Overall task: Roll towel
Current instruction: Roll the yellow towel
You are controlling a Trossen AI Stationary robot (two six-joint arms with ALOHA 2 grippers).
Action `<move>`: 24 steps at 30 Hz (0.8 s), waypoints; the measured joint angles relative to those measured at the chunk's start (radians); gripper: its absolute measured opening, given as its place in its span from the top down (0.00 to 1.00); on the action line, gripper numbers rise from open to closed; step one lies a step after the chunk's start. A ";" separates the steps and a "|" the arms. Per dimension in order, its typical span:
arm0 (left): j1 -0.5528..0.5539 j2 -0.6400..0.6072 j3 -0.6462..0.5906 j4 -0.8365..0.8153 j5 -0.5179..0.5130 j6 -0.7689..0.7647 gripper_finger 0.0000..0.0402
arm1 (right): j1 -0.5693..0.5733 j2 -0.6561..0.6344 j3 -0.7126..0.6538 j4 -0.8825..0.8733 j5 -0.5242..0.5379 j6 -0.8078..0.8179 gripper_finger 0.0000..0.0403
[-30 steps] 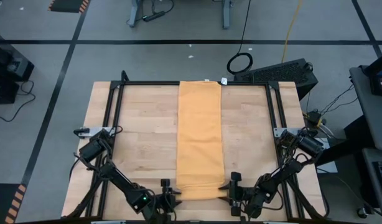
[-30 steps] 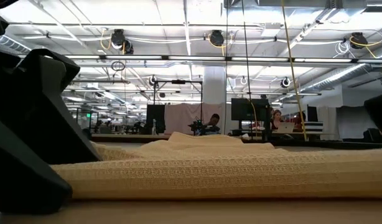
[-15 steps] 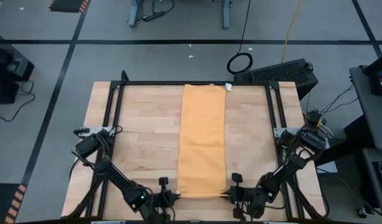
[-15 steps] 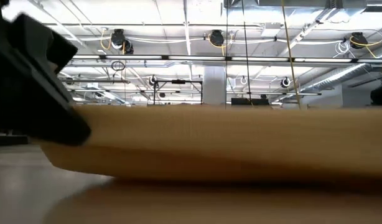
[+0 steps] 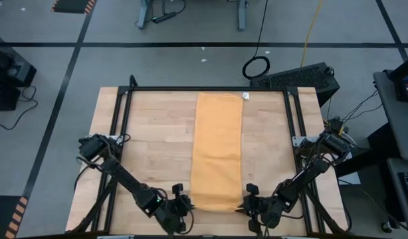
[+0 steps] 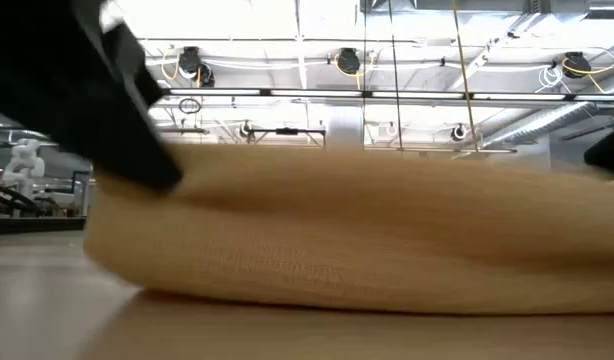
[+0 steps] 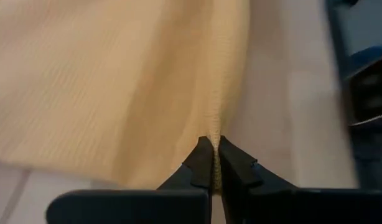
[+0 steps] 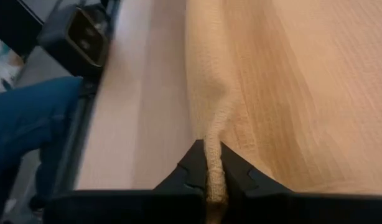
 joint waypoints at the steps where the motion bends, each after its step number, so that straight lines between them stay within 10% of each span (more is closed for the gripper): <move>1: 0.007 0.000 0.000 -0.026 0.010 -0.026 0.97 | -0.001 0.000 0.000 -0.012 0.002 0.000 0.99; 24: -0.010 0.005 0.000 0.195 0.256 -0.047 0.96 | 0.006 -0.005 0.002 0.171 -0.212 0.052 0.99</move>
